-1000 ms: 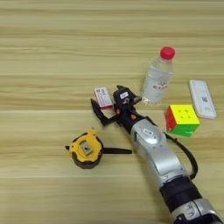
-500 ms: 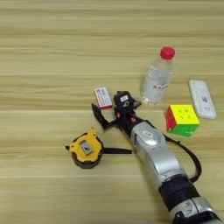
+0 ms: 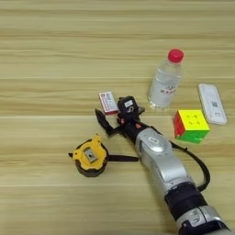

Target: Move the objects on the table

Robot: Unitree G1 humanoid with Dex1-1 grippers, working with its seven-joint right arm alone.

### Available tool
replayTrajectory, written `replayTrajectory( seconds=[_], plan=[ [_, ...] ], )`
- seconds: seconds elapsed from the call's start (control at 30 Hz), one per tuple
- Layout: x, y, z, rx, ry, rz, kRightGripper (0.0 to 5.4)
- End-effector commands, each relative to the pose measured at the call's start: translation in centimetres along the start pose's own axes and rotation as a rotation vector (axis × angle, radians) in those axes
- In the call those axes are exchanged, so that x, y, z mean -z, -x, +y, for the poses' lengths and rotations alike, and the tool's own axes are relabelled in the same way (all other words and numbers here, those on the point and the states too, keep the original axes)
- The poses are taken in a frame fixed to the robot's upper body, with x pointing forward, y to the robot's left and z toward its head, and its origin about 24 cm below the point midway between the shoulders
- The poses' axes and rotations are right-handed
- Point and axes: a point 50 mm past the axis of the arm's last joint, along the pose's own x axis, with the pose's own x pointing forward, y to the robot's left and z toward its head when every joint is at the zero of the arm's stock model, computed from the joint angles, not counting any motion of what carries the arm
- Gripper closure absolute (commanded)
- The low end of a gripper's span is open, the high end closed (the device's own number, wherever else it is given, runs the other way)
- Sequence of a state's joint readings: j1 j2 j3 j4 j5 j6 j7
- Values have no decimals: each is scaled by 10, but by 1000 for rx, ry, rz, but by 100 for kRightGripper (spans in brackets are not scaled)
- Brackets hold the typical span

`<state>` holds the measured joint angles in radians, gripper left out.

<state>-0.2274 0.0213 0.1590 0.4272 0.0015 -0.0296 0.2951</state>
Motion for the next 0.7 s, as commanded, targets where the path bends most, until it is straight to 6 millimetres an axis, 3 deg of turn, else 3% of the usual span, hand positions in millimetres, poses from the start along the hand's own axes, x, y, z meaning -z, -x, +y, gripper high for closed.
replayTrajectory(
  seconds=[0.03, 0.7],
  plan=[
    [-28, -11, 0, -14, 22, -97, 110],
    [-32, -8, 0, 2, 35, -121, 321]
  ],
)
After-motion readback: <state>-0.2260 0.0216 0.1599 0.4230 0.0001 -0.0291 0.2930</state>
